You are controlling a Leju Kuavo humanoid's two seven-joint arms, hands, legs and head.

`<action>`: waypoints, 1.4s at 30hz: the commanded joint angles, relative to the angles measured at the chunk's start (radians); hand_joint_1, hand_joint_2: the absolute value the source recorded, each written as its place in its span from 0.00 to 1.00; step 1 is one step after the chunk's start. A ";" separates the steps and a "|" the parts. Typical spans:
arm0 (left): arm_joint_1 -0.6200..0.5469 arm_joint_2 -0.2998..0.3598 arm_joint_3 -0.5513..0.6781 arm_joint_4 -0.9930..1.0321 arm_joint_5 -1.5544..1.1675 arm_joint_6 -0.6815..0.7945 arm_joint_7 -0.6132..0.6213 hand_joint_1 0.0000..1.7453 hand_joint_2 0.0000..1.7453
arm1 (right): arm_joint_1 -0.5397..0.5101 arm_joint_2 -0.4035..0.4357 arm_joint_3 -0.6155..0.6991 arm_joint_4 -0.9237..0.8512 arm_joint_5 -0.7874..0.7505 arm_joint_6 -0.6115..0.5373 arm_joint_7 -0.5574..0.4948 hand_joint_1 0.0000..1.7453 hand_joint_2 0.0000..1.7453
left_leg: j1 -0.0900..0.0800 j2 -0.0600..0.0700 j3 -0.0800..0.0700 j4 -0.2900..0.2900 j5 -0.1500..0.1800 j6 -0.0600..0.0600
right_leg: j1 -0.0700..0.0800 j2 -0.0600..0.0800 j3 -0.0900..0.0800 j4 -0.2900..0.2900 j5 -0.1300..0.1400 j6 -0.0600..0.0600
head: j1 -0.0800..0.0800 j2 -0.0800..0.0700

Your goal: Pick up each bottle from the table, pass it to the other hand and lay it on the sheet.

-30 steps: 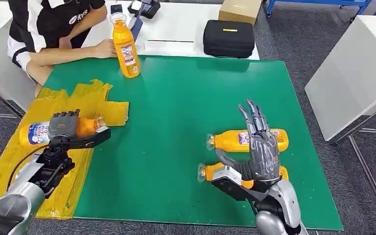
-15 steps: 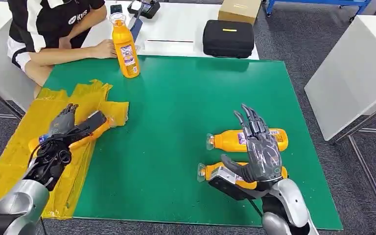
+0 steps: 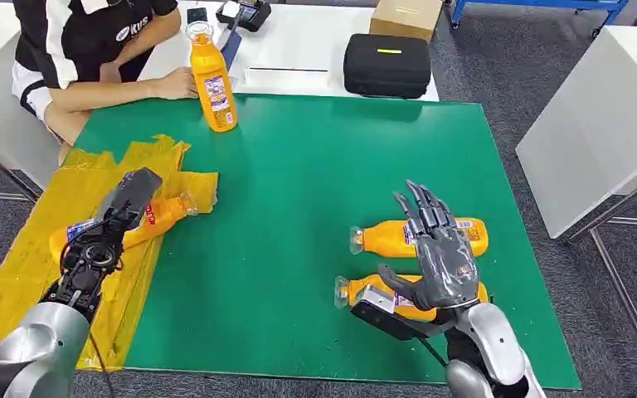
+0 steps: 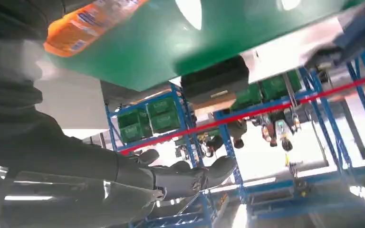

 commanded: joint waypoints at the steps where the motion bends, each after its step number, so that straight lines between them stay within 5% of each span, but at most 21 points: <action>1: 0.081 -0.082 0.012 -0.236 0.385 -0.439 -0.132 0.00 0.00 | 0.042 -0.044 -0.016 0.063 -0.012 0.075 -0.002 0.00 1.00 | 0.000 -0.003 0.009 0.000 -0.005 0.001 | 0.001 -0.002 0.010 0.000 -0.005 -0.006 | 0.000 0.000; 5: 0.208 -0.090 -0.225 -0.509 0.634 -0.485 -0.055 0.00 0.00 | 0.085 -0.033 -0.081 0.077 -0.002 0.140 0.028 0.00 1.00 | 0.000 -0.003 0.009 0.001 -0.005 0.001 | 0.001 -0.002 0.011 0.000 -0.005 -0.006 | 0.000 0.000; 10: 0.261 -0.060 -0.333 -0.588 0.791 -0.482 -0.048 0.00 0.00 | 0.116 -0.020 -0.120 0.082 0.011 0.183 0.043 0.00 1.00 | 0.000 -0.004 0.009 0.000 -0.006 0.001 | 0.001 -0.002 0.010 0.000 -0.005 -0.006 | 0.000 0.000; 42: 0.349 -0.079 -0.427 -0.832 0.891 -0.448 -0.043 0.00 0.00 | 0.146 0.036 -0.284 0.223 -0.054 0.335 0.014 0.00 1.00 | 0.000 -0.001 0.006 0.000 -0.005 0.000 | 0.001 0.000 0.007 -0.001 -0.003 -0.005 | 0.000 0.000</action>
